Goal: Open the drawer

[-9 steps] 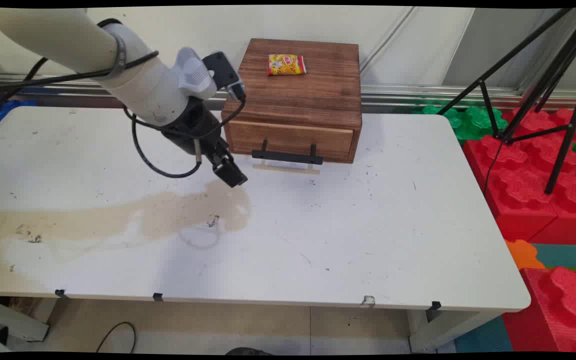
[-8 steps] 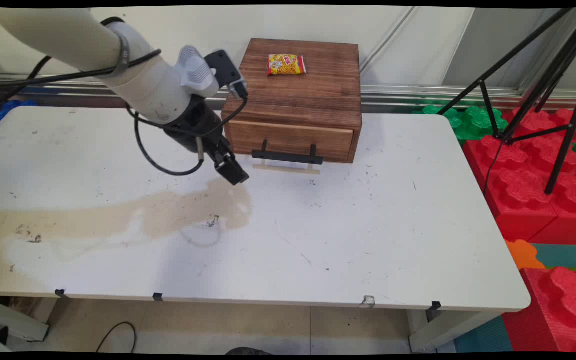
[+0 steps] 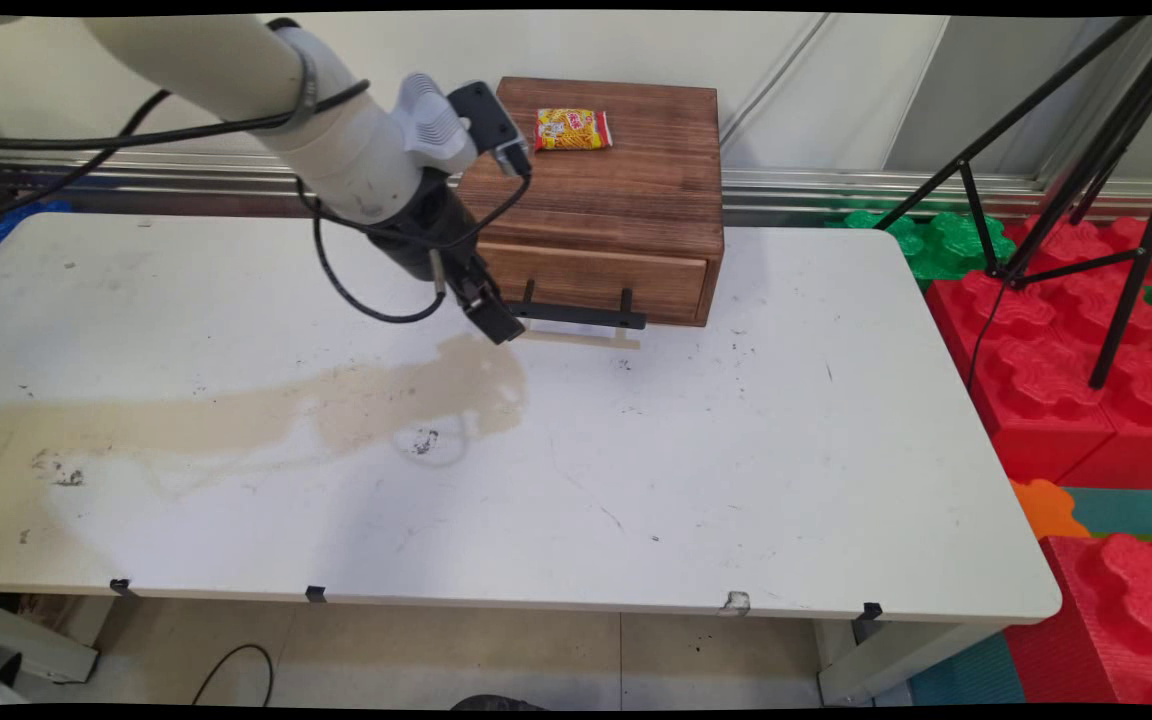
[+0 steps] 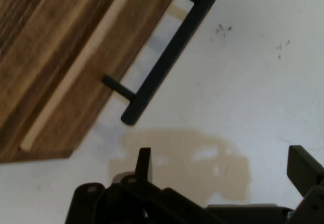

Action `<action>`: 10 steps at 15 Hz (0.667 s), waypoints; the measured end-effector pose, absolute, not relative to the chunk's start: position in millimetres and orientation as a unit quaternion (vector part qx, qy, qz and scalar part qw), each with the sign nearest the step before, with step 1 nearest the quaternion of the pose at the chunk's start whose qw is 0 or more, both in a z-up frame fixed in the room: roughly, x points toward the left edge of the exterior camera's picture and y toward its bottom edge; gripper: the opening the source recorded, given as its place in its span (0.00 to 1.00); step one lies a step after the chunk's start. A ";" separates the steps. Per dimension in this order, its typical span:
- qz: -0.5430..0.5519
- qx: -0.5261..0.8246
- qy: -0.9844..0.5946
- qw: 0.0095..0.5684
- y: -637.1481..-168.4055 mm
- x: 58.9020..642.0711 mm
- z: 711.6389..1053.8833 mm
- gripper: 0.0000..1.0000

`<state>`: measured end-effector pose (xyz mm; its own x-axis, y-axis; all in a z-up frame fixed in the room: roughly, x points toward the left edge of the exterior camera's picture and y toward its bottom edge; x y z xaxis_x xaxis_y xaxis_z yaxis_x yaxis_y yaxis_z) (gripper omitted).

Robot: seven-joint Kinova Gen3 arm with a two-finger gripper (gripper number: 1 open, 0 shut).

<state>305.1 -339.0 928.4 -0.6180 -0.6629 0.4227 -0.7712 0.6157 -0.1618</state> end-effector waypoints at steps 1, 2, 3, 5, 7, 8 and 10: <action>0.167 0.401 -0.886 0.163 -343.5 303.3 927.2 1.00; 0.167 0.398 -0.887 0.163 -347.0 301.9 926.2 1.00; 0.168 0.392 -0.890 0.162 -352.3 299.7 924.5 1.00; 0.168 0.383 -0.894 0.161 -361.1 295.9 920.9 1.00; 0.172 0.372 -0.899 0.156 -374.5 290.4 914.1 1.00; 0.174 0.370 -0.900 0.154 -379.3 288.5 911.3 1.00; 0.176 0.364 -0.902 0.151 -388.4 284.8 905.1 1.00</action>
<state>284.8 -388.4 905.1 -0.6897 -0.6036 0.4000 -0.7098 0.6729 -0.2085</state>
